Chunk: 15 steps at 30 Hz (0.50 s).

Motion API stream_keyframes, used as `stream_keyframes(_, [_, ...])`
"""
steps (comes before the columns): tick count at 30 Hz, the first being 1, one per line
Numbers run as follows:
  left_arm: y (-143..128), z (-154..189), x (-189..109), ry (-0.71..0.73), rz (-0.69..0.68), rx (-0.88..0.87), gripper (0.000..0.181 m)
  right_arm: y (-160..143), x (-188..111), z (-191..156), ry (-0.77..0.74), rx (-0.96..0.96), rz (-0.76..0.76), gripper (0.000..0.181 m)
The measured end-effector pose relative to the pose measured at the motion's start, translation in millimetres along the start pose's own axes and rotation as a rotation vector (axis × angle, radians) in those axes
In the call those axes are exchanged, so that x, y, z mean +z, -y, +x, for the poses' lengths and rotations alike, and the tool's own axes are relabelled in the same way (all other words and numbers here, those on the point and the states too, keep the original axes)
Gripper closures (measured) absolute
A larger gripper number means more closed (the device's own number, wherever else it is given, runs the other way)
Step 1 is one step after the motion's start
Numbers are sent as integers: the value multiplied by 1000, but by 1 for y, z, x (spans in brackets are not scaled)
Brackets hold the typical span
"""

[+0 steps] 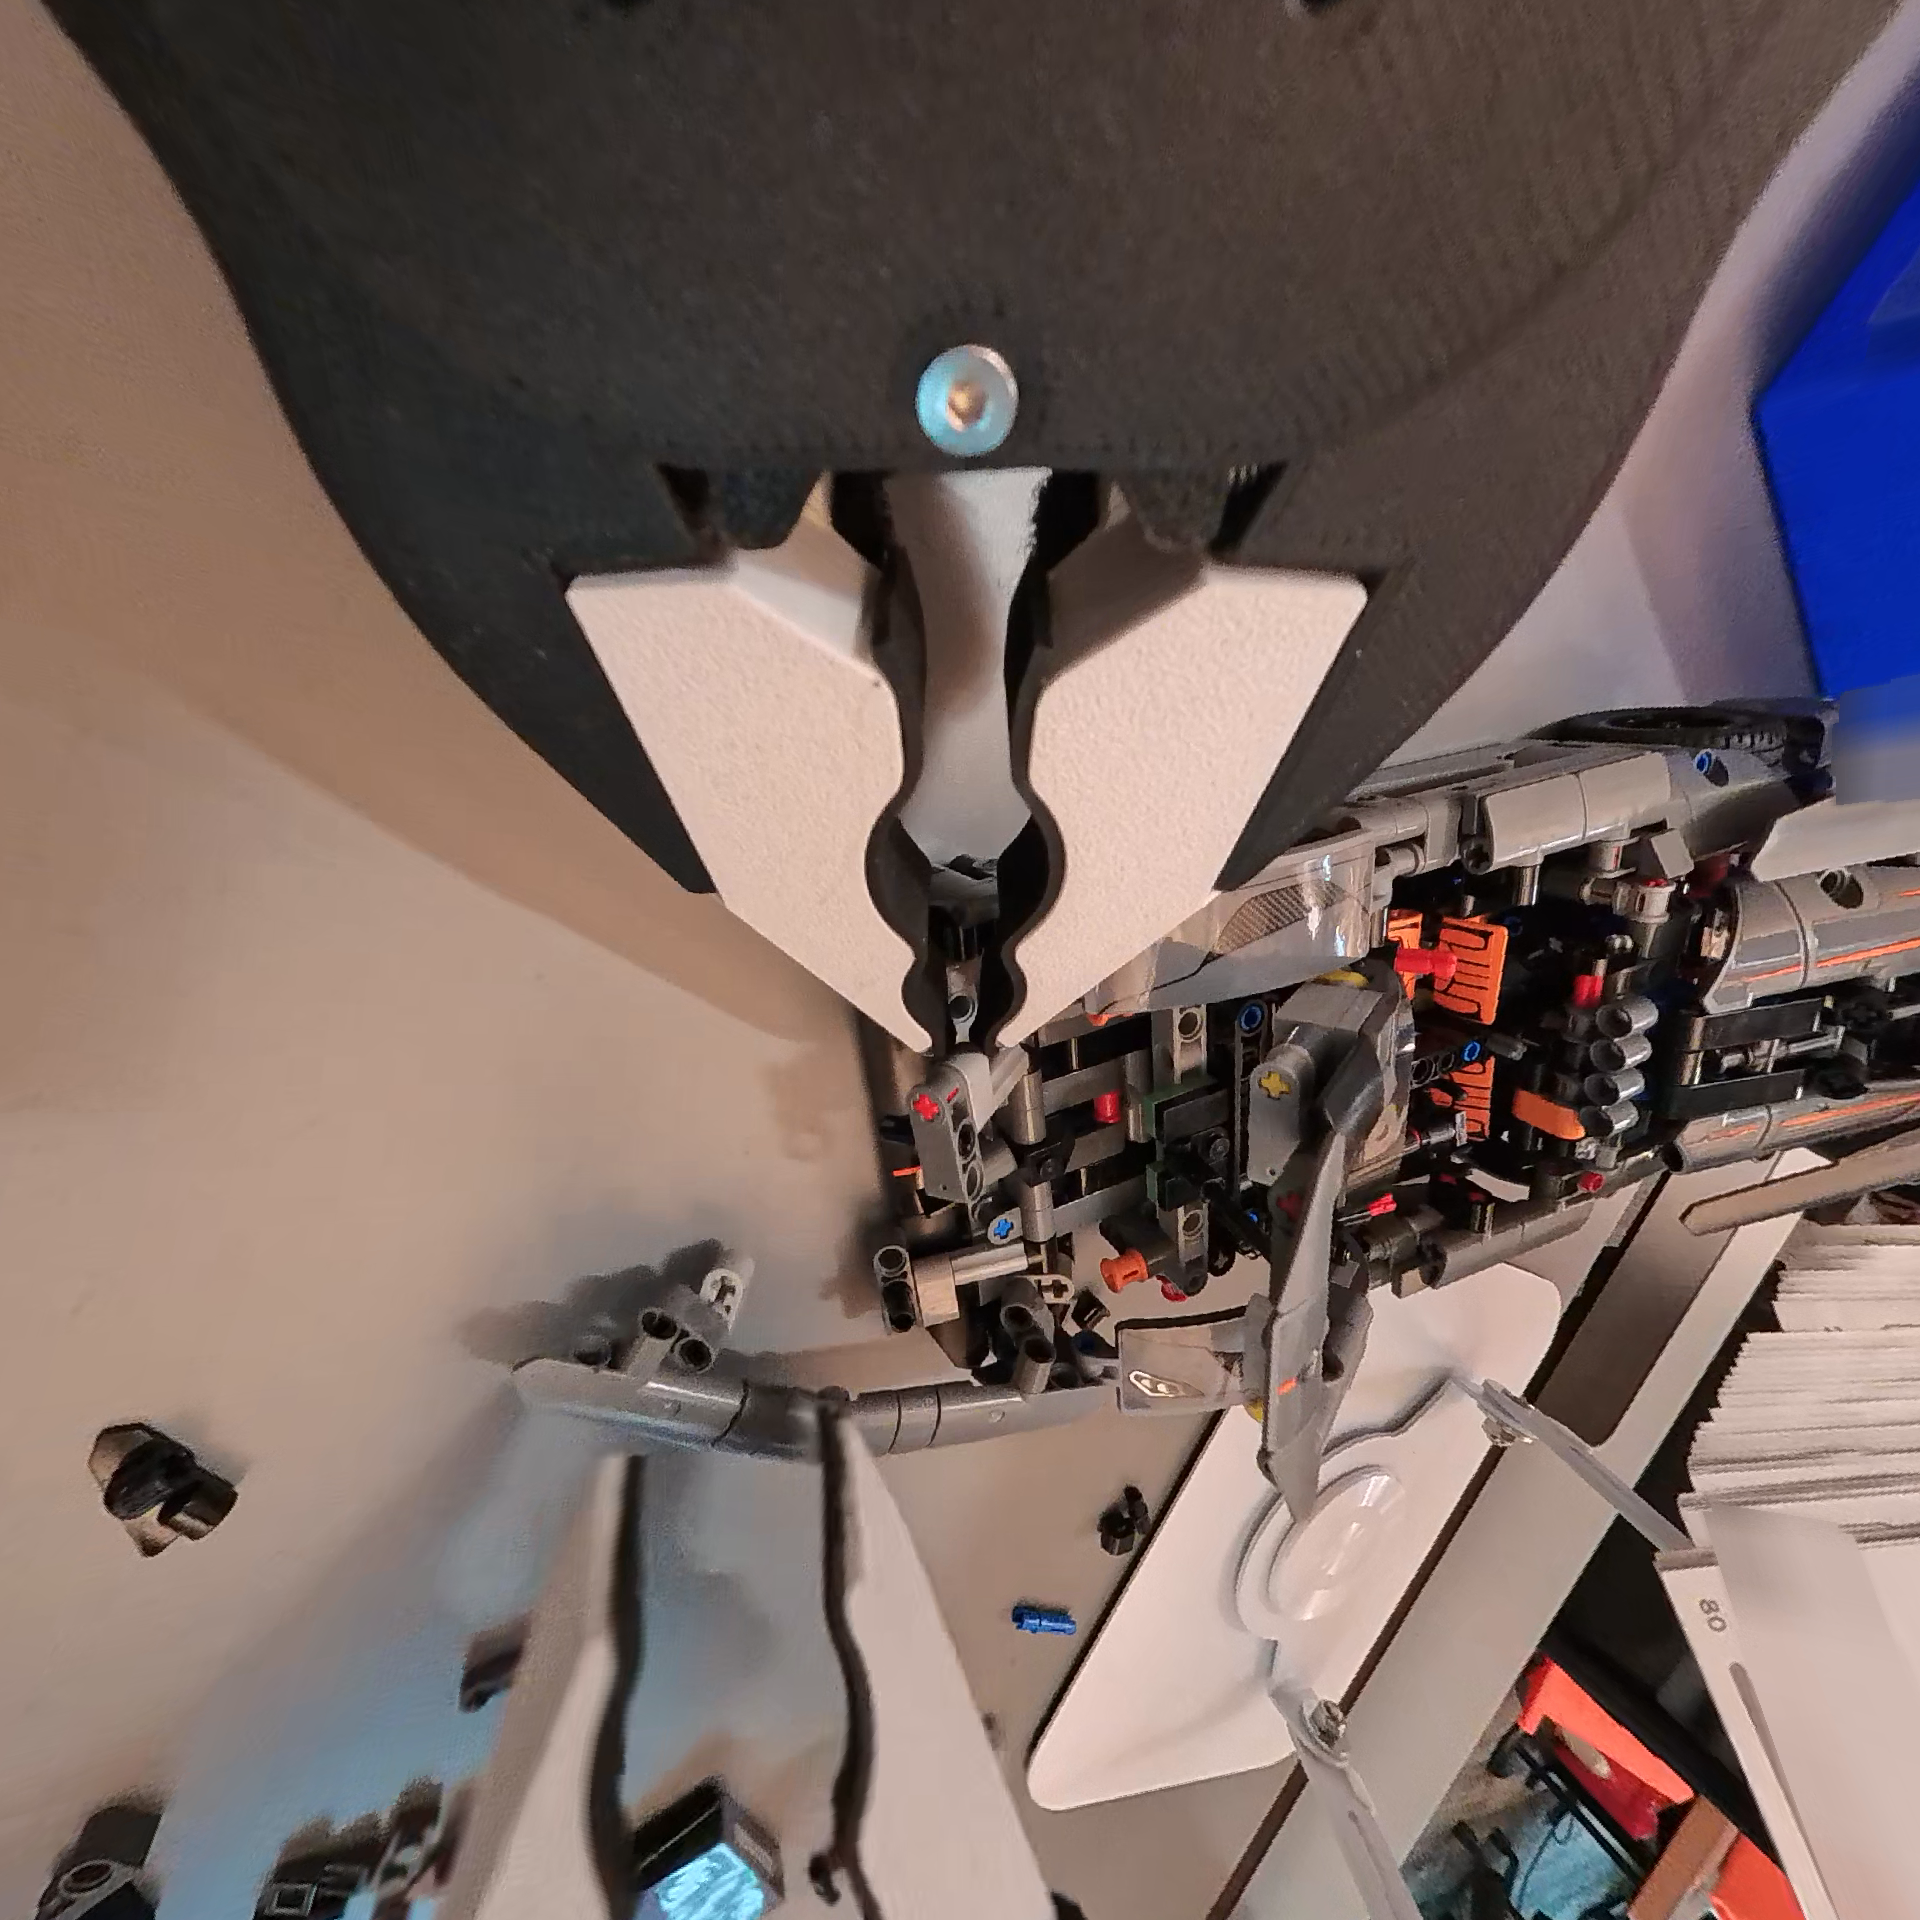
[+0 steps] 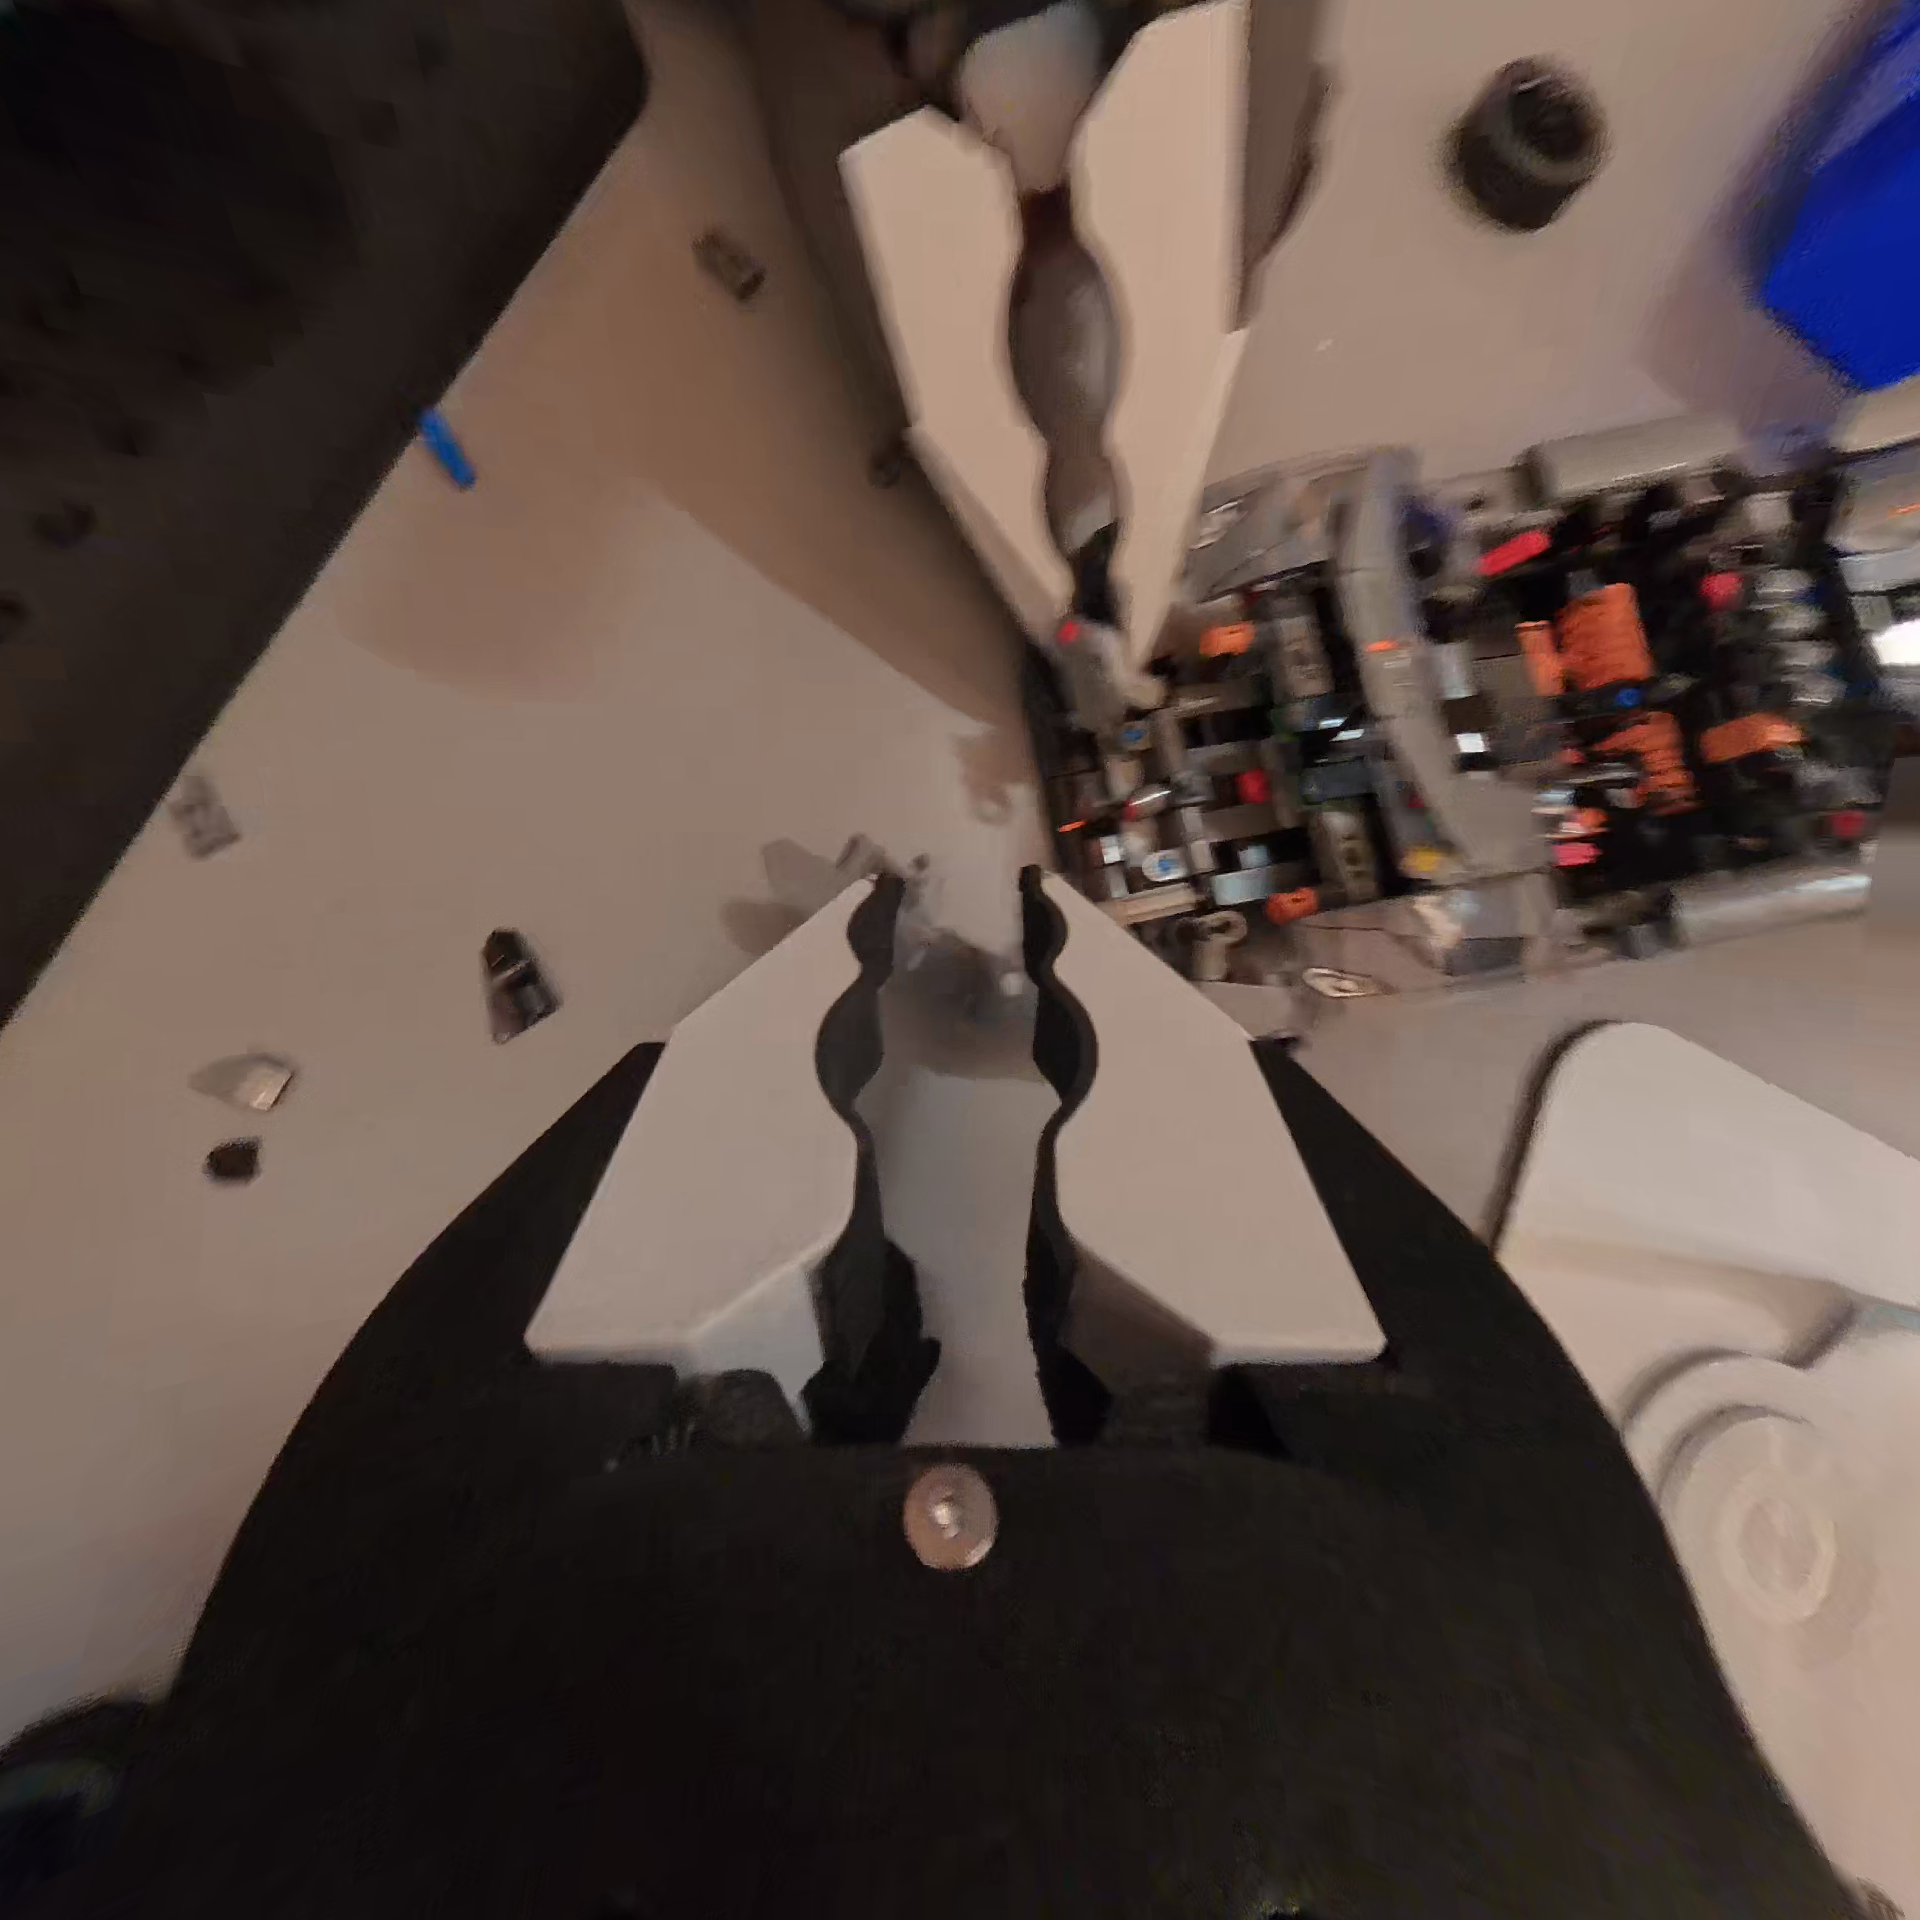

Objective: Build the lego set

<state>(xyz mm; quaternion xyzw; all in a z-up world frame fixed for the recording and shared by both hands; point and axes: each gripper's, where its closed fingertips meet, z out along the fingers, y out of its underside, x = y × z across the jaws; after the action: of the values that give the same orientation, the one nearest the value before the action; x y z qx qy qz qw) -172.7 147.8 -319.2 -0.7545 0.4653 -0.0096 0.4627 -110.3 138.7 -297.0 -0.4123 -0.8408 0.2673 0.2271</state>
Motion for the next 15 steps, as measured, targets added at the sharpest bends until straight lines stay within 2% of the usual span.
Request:
stream_keyframes(3, [0,0,0,1,-1,2,178,5,-1,26,-128,65,31,171])
stream_keyframes(7, [0,0,0,0,-2,2,178,-12,15,35,-224,9,-109,177])
stream_keyframes(11, [-1,-1,0,-1,-6,-3,178,-11,18,36,-251,-10,-166,178])
stream_keyframes(15, [-1,0,0,-4,-6,-1,177,-11,22,30,-209,26,-181,171])
